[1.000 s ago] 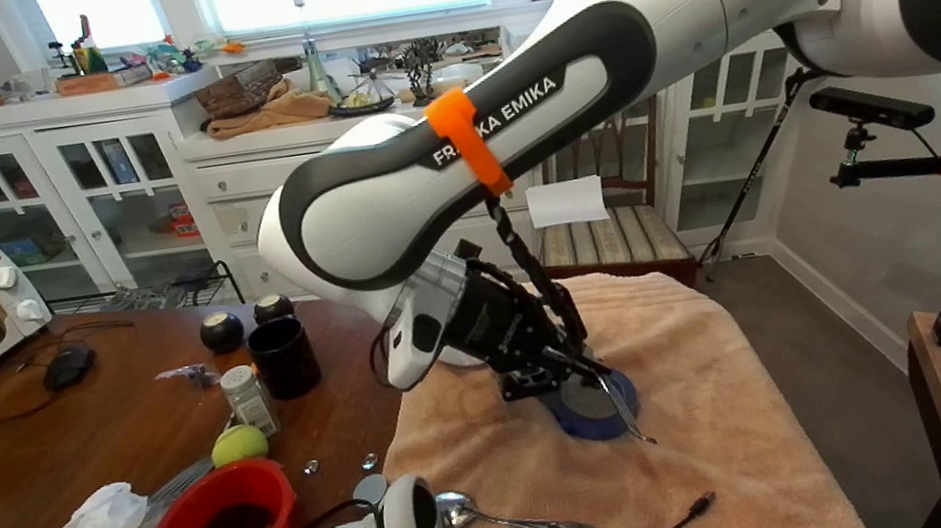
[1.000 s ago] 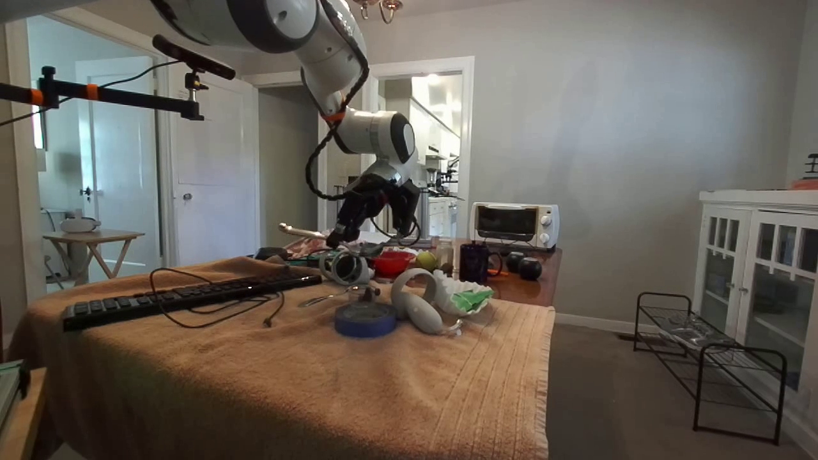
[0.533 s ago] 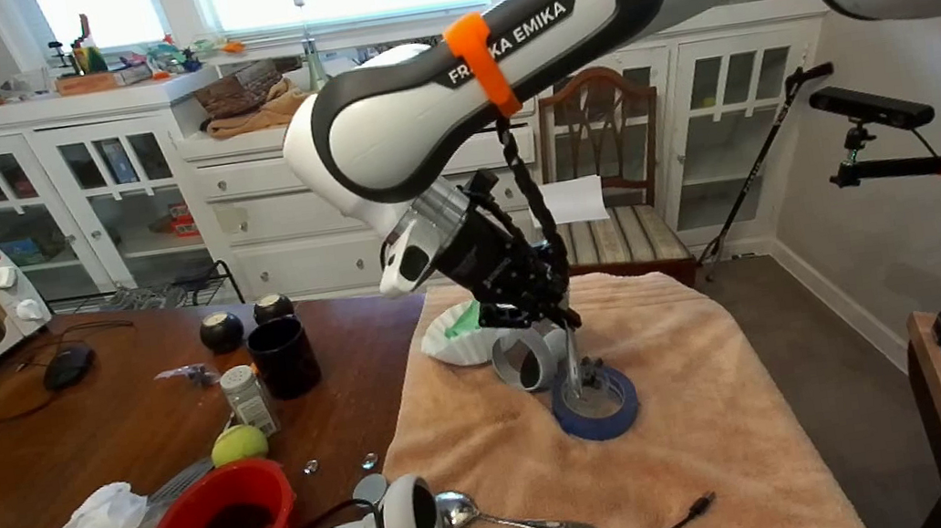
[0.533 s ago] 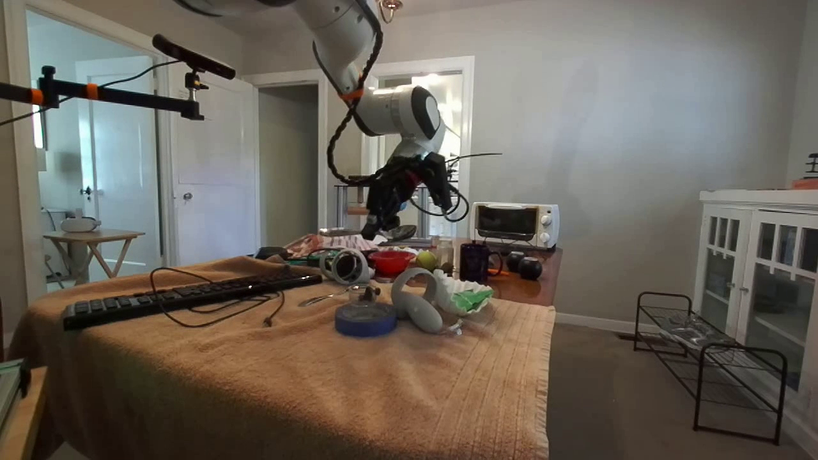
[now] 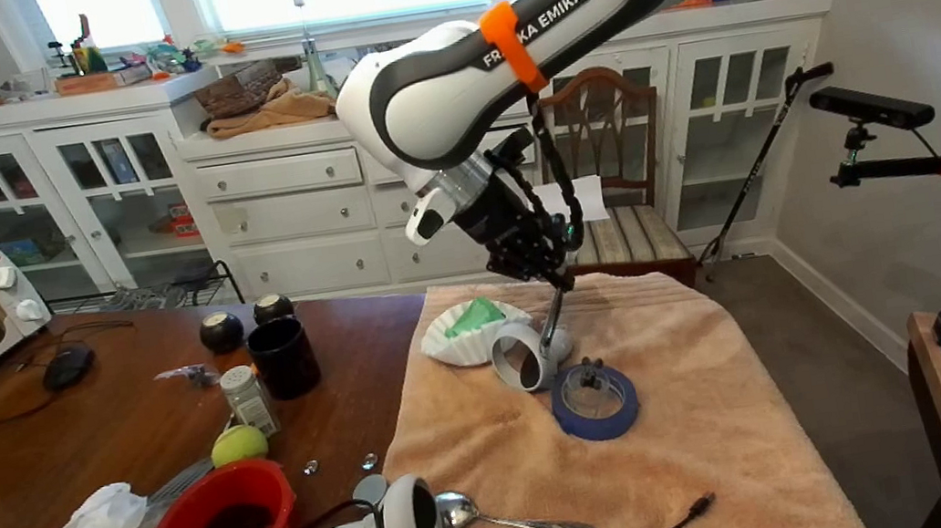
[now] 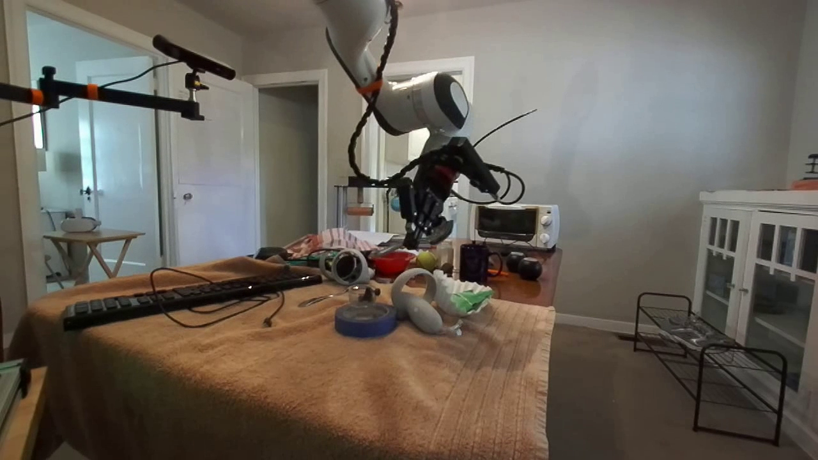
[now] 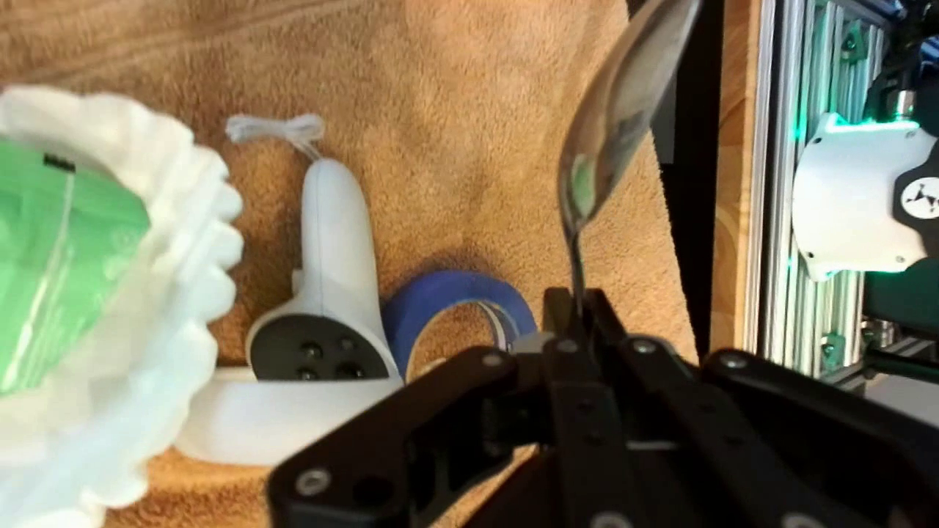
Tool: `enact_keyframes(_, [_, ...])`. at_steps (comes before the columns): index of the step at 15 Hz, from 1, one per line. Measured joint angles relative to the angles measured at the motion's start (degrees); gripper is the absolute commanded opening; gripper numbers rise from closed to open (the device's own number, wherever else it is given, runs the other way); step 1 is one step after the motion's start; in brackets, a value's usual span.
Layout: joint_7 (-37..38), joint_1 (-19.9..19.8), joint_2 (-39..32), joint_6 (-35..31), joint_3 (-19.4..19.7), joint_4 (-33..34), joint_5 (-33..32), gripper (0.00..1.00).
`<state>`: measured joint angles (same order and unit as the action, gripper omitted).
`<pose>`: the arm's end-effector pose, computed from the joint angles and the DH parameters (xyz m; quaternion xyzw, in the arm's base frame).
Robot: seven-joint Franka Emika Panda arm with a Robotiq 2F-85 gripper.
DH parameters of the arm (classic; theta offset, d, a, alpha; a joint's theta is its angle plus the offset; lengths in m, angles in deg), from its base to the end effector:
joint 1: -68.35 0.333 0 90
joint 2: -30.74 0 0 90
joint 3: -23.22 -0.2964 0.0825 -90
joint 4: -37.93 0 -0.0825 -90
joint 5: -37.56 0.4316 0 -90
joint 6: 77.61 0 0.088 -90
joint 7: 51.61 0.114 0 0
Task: Use one silver spoon to place the toy car in the glass cup.
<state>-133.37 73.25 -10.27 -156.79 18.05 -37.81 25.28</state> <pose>0.6764 0.0826 0.2405 -0.6473 -0.6880 0.3026 0.1267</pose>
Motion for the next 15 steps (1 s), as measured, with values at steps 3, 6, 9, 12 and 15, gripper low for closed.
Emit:
enact_keyframes(3, [7.42, -0.25, 2.54, -2.14, 1.44, -3.88, -1.48, 0.01])
enact_keyframes(6, [15.57, -0.35, 5.11, -2.69, 2.43, -7.8, -3.02, 0.01])
enact_keyframes(9, [24.25, -0.39, 7.43, -2.69, 2.96, -11.66, -4.42, 0.01])
enact_keyframes(12, [33.3, -0.39, 8.64, -2.61, 3.11, -14.7, -5.04, 0.01])
enact_keyframes(15, [42.62, -0.34, 8.57, -2.15, 3.1, -16.59, -5.07, 0.01])
